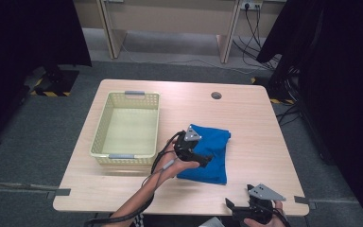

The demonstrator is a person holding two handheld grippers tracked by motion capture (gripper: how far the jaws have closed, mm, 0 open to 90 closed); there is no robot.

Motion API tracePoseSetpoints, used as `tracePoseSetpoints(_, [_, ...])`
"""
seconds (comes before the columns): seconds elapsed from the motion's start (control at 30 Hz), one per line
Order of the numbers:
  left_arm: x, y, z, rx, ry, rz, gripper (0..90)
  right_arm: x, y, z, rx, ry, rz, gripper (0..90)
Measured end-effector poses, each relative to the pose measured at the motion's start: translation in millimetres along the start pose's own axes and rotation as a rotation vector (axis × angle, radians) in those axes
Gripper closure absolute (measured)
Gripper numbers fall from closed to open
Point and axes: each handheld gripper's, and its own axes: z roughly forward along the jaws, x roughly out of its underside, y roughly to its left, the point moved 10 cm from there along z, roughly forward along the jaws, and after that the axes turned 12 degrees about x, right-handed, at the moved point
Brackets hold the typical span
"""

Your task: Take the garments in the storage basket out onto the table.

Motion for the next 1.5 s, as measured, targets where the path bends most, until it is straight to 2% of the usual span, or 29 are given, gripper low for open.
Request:
tracePoseSetpoints(0.23, [6.3,-1.6,-8.8,-0.015,-0.024,-0.005,2.0,-0.1,0.2,0.1,0.001,0.0,-0.001,1.8])
tracePoseSetpoints(0.5, [15.1,-4.8,-20.0,-0.014,-0.034,0.009,1.4,0.1,0.3,0.3,0.002,0.0,-0.008,1.8])
tracePoseSetpoints(0.7, [24.9,-5.6,-27.5,-0.012,-0.04,-0.004,1.5,0.0,0.3,0.4,0.003,0.0,-0.008,1.8])
tracePoseSetpoints(0.83, [31.1,-5.7,-31.9,-0.02,-0.038,0.006,2.3,0.0,0.3,0.4,0.003,0.0,-0.008,1.7])
tracePoseSetpoints(1.2, [45.2,-15.8,-39.6,-0.004,-0.048,0.008,2.6,-0.1,0.3,0.3,0.002,0.0,-0.007,1.7])
tracePoseSetpoints(1.5, [54.9,-21.7,-46.7,-0.007,-0.04,0.019,2.7,-0.1,0.4,0.1,-0.002,-0.001,-0.001,1.8])
